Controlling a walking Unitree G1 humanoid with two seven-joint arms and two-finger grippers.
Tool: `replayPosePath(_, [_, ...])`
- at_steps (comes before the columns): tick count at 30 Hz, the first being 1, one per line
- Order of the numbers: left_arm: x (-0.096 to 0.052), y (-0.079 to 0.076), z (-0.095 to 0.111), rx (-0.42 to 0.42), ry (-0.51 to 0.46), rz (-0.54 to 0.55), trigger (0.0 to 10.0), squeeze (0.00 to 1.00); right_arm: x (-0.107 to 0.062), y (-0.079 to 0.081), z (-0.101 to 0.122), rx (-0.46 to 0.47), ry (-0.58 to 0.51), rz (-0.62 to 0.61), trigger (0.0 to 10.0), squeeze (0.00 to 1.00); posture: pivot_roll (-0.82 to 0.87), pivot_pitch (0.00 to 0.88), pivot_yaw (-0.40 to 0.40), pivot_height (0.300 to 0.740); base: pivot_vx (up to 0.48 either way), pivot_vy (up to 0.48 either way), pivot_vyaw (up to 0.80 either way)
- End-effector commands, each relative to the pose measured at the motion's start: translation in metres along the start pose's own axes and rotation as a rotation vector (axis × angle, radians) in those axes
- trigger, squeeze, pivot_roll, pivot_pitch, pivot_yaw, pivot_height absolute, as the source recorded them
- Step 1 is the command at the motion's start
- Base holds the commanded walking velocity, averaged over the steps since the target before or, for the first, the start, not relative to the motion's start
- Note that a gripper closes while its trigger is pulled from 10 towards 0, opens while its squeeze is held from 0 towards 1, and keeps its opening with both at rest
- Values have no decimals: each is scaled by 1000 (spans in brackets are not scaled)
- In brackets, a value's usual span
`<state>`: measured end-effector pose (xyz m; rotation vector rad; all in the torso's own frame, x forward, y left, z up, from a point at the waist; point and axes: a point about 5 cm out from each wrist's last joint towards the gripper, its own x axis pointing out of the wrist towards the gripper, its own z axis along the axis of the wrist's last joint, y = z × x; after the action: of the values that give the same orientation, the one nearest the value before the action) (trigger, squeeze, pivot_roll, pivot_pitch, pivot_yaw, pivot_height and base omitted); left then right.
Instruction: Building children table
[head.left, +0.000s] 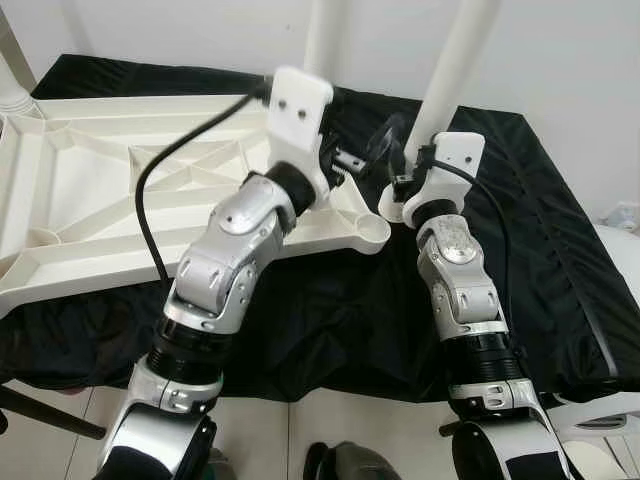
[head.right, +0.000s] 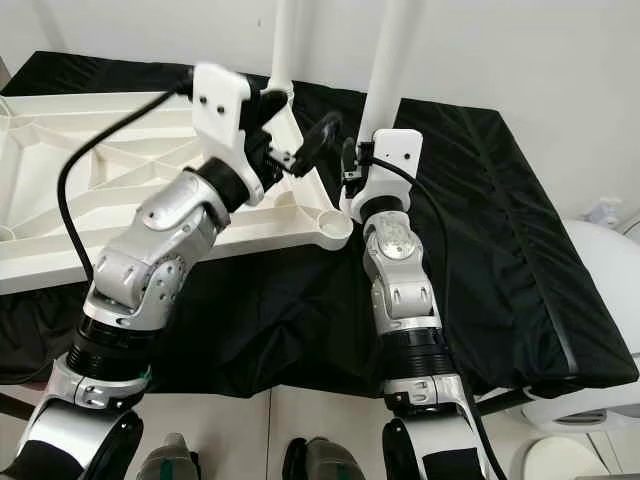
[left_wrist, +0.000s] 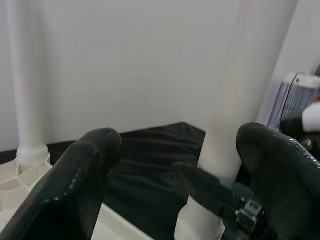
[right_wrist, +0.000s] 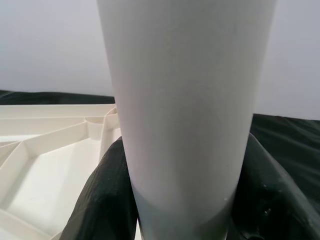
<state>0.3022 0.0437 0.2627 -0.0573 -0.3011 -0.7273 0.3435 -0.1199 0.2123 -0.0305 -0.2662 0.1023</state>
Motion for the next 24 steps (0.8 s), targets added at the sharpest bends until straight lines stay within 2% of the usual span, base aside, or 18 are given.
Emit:
replayPosePath(1, [1, -2, -2, 3, 12, 22, 10000, 0, 1, 0, 0, 7, 9, 9, 10000, 0, 83, 31, -119, 740, 0, 0, 0])
replayPosePath(3, [-6, 1, -17, 26, 77, 32, 10000, 0, 1, 0, -3, 23, 22, 40, 10000, 0, 84, 28, -118, 740, 0, 0, 0])
replayPosePath(6, [-10, 2, -26, 50, 115, 37, 10000, 0, 1, 0, -4, 32, 29, 53, 10000, 0, 83, 28, -118, 740, 0, 0, 0])
replayPosePath(7, [-14, 4, -37, 90, 162, 41, 10000, 0, 0, -2, -5, 49, 39, 64, 10000, 0, 84, 29, -118, 740, 0, 0, 0])
replayPosePath(8, [-14, 4, -37, 90, 162, 41, 10000, 0, 0, -2, -5, 49, 39, 64, 10000, 0, 84, 29, -118, 740, 0, 0, 0])
replayPosePath(9, [-18, 4, -45, 128, 200, 40, 10000, 0, 0, -3, -7, 74, 53, 75, 10000, 0, 83, 31, -119, 740, 0, 0, 0])
replayPosePath(11, [-18, 4, -45, 128, 200, 40, 10000, 0, 0, -3, -7, 74, 53, 75, 10000, 0, 83, 31, -119, 740, 0, 0, 0])
replayPosePath(15, [-26, 2, -61, 233, 274, 15, 10000, 0, -2, -9, -12, 134, 83, 108, 10000, 0, 82, 32, -119, 740, 0, 0, 0])
replayPosePath(24, [-27, -4, -65, 289, 297, -26, 10000, 0, 1, -23, -17, 160, 98, 99, 10000, 0, 83, 36, -116, 740, 0, 0, 0])
